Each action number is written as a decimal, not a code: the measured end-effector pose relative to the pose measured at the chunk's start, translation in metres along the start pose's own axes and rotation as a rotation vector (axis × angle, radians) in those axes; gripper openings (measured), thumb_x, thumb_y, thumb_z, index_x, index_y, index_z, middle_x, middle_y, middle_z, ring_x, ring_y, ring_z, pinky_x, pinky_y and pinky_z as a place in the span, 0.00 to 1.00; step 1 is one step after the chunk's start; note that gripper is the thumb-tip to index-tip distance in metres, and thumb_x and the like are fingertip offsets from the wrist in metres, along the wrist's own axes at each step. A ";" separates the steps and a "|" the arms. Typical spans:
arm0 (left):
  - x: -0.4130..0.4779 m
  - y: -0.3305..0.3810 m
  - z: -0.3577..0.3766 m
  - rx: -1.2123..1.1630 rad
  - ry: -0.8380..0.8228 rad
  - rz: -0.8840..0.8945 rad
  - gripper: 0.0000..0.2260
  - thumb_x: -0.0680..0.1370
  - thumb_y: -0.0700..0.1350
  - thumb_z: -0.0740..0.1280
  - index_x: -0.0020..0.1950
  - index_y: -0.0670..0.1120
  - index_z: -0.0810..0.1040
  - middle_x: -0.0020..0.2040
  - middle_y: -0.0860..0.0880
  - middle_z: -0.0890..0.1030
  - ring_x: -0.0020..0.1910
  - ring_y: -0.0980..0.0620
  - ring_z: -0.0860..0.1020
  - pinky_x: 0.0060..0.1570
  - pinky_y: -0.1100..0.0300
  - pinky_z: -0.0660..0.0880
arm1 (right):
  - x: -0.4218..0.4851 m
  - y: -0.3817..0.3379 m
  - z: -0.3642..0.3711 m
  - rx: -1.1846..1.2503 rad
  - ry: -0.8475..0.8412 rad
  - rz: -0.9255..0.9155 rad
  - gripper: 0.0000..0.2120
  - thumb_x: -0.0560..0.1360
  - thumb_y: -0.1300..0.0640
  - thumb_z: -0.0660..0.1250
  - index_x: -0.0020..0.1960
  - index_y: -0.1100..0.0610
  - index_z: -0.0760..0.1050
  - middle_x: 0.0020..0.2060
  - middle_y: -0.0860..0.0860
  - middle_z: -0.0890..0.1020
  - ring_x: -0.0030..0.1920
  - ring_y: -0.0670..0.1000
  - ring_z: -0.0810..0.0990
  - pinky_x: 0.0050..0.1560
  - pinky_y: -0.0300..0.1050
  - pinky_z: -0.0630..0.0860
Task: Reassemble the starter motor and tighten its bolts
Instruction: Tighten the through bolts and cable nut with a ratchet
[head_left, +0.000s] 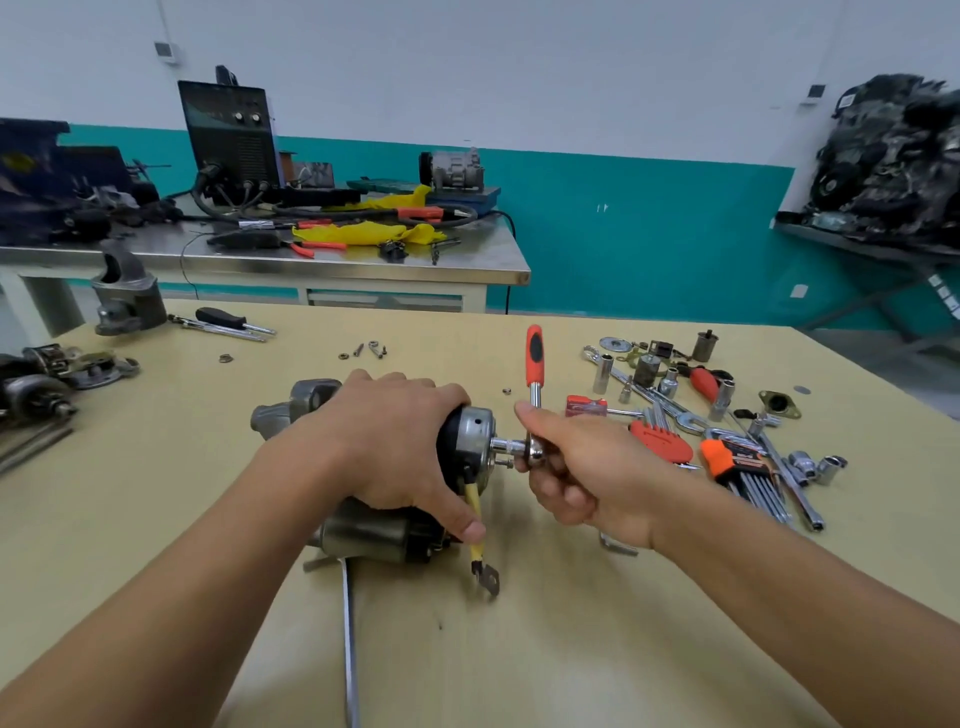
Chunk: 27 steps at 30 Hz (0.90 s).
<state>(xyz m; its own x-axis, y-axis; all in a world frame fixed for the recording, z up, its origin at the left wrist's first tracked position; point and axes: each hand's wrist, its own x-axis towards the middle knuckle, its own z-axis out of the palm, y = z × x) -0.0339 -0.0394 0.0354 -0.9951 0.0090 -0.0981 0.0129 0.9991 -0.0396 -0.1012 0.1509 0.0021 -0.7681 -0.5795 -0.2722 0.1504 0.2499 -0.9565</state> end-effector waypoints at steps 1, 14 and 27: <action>-0.001 -0.001 0.000 -0.004 0.003 -0.002 0.48 0.53 0.82 0.66 0.68 0.61 0.64 0.57 0.58 0.76 0.57 0.50 0.72 0.62 0.46 0.66 | -0.001 -0.004 0.001 0.081 -0.034 0.086 0.24 0.80 0.40 0.61 0.39 0.59 0.74 0.23 0.51 0.70 0.21 0.46 0.62 0.21 0.36 0.57; -0.003 -0.002 0.004 -0.015 0.044 0.002 0.48 0.54 0.82 0.67 0.69 0.60 0.64 0.57 0.57 0.75 0.55 0.51 0.71 0.60 0.46 0.65 | 0.009 0.021 -0.015 -0.798 0.114 -0.871 0.12 0.80 0.42 0.62 0.39 0.43 0.69 0.30 0.42 0.71 0.32 0.44 0.71 0.34 0.34 0.65; -0.002 -0.003 0.005 -0.014 0.040 -0.003 0.49 0.54 0.82 0.66 0.68 0.60 0.64 0.57 0.57 0.76 0.56 0.50 0.72 0.61 0.45 0.65 | 0.011 -0.010 0.010 -0.138 0.088 0.066 0.26 0.81 0.40 0.56 0.35 0.58 0.72 0.20 0.50 0.68 0.19 0.47 0.60 0.22 0.37 0.54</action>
<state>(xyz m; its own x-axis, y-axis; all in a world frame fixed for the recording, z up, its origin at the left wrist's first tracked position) -0.0315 -0.0426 0.0309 -0.9983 0.0077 -0.0584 0.0092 0.9996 -0.0255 -0.1050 0.1337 0.0077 -0.8118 -0.4896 -0.3181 0.1205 0.3925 -0.9118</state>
